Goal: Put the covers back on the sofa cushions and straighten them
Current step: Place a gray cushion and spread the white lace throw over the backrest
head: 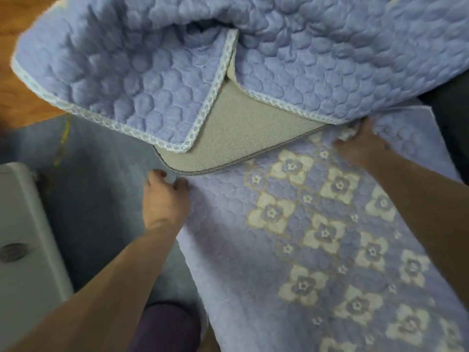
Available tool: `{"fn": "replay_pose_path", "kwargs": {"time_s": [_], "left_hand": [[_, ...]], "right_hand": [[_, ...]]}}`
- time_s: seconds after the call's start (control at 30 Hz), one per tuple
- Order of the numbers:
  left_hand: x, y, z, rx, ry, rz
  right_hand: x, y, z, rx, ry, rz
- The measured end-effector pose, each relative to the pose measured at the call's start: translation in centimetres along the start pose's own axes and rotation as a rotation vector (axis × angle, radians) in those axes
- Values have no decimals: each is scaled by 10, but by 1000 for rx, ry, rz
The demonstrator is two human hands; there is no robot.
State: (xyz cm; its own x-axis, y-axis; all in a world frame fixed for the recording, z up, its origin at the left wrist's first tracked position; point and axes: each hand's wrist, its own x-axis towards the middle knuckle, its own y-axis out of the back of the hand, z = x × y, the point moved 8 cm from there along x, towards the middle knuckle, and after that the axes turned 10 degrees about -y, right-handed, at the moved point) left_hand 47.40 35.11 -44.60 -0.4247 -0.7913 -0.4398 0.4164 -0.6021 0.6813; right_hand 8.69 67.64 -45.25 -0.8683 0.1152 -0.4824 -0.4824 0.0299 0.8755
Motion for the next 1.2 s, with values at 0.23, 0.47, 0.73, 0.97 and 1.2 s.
{"fn": "replay_pose_path", "kwargs": {"time_s": [0.23,0.47,0.73,0.97,1.2], "left_hand": [[-107,-98,56,716,-814,-433],[-112,-107,86,1090,-658,-511],[-216,-187,172,1160,-742,-639],[-409,-302,176,954,-958,-909],[-568,-359,224,435,-688,-1090]], "right_hand": [[-69,-23,16,-14,298,120],[-128,-30,178,136,-63,-233],[-261,-23,437,471,-429,-78],[-333,-46,596,669,-629,65],[-373,-48,728,1357,-896,85]]}}
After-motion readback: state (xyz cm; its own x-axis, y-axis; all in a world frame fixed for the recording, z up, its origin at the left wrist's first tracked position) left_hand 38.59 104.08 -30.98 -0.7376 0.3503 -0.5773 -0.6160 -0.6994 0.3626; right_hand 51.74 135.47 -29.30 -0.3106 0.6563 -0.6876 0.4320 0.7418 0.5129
